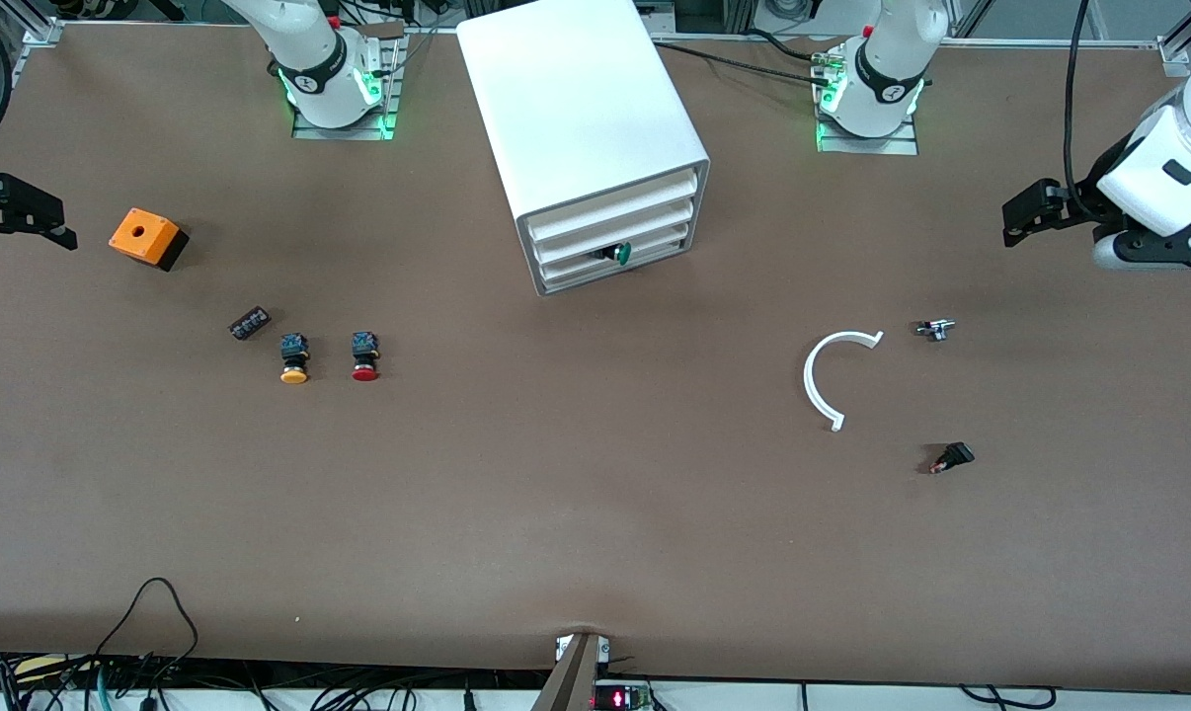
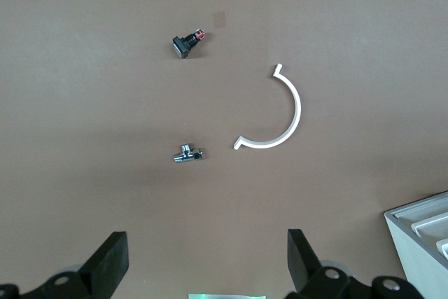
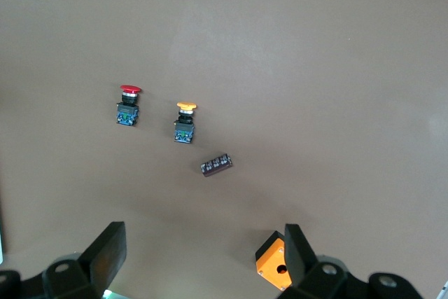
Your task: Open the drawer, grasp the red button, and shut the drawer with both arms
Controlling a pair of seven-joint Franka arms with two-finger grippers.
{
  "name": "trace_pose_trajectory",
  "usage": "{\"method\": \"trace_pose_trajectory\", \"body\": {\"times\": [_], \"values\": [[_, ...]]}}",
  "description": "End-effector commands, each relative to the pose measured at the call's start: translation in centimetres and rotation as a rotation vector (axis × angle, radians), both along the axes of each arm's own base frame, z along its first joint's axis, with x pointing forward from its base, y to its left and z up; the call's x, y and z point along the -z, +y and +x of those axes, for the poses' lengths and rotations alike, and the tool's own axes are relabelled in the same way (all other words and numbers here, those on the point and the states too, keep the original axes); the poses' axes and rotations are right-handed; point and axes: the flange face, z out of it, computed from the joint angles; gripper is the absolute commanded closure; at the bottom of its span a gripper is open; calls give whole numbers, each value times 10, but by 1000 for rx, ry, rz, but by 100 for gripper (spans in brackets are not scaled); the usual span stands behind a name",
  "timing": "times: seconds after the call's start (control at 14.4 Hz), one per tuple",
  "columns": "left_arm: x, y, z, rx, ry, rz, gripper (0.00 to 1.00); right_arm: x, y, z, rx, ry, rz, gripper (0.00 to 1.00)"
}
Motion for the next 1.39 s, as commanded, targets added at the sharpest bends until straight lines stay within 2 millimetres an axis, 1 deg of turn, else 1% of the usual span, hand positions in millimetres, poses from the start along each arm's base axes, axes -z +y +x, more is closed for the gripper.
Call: {"method": "trace_pose_trajectory", "body": {"times": [0.0,0.14,0.28,0.56,1.04,1.32], "values": [[-6,0,6,18,-4,-13,0,-7,0,-16,-10,-21,-6,0],[-6,-2,7,22,-4,-10,0,-6,2,-16,-13,-11,-5,0],[-7,-3,7,27,-7,-9,0,-4,7,-11,-20,1,-3,0],[-7,1,7,19,-8,-9,0,-1,6,-17,-17,48,4,0],[-5,-11,7,30,-2,-10,0,-2,5,-18,-14,51,7,0],[-5,-11,7,36,-1,-11,0,-3,5,-18,-15,48,5,0]]}}
